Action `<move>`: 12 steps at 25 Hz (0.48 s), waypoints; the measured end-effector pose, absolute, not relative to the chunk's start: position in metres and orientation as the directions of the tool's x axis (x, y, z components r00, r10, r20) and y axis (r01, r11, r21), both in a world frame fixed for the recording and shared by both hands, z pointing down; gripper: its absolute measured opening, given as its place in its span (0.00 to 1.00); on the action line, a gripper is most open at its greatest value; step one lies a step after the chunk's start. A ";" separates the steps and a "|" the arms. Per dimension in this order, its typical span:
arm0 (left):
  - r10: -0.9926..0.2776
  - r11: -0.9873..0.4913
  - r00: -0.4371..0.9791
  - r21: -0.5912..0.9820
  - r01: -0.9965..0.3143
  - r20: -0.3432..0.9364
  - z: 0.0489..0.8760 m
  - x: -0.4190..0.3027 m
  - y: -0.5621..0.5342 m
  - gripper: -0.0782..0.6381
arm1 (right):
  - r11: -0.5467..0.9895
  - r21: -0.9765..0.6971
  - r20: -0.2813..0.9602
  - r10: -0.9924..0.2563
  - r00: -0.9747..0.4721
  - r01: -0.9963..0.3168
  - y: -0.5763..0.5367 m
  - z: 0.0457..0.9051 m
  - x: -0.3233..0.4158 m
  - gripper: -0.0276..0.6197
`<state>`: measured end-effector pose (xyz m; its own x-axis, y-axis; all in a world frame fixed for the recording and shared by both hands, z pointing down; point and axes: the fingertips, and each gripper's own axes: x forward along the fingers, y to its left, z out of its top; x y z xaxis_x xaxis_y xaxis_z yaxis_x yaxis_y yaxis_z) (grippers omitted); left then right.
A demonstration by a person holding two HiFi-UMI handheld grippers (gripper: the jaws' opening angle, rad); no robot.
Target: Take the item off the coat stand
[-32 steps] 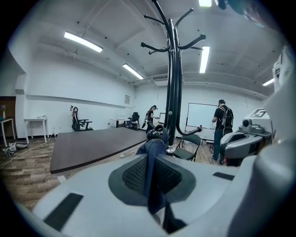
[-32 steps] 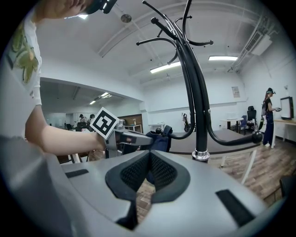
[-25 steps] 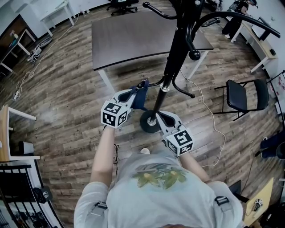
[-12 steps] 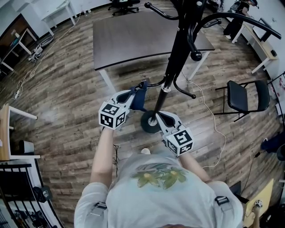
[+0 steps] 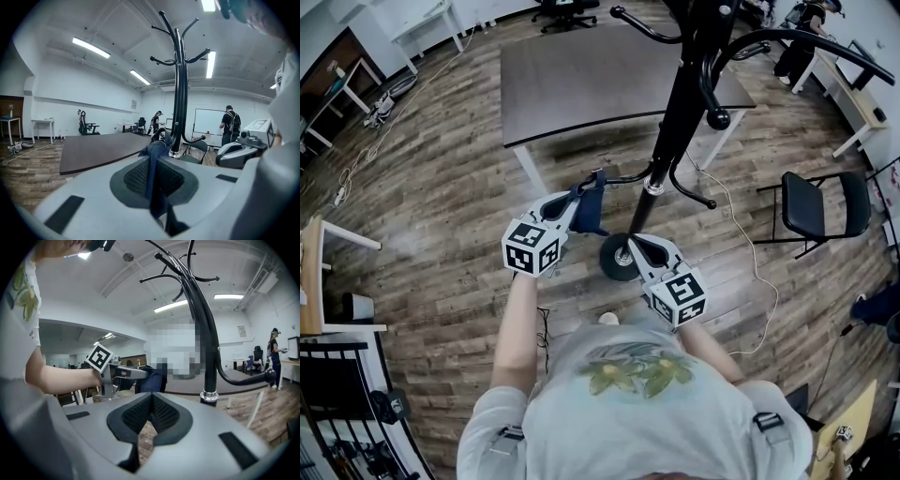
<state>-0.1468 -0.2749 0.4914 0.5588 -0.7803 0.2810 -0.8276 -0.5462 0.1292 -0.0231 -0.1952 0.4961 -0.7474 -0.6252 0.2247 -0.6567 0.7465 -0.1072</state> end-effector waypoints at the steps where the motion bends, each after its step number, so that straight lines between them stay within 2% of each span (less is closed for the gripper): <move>1: -0.783 -0.543 0.556 0.130 -0.830 0.280 0.491 -0.148 -0.274 0.16 | 0.747 -0.107 0.225 -0.624 -0.748 -0.656 -0.195 0.496 -0.024 0.05; 12: -0.806 -0.511 0.530 0.141 -0.848 0.263 0.483 -0.164 -0.262 0.16 | 0.759 -0.112 0.227 -0.609 -0.760 -0.642 -0.194 0.498 -0.032 0.05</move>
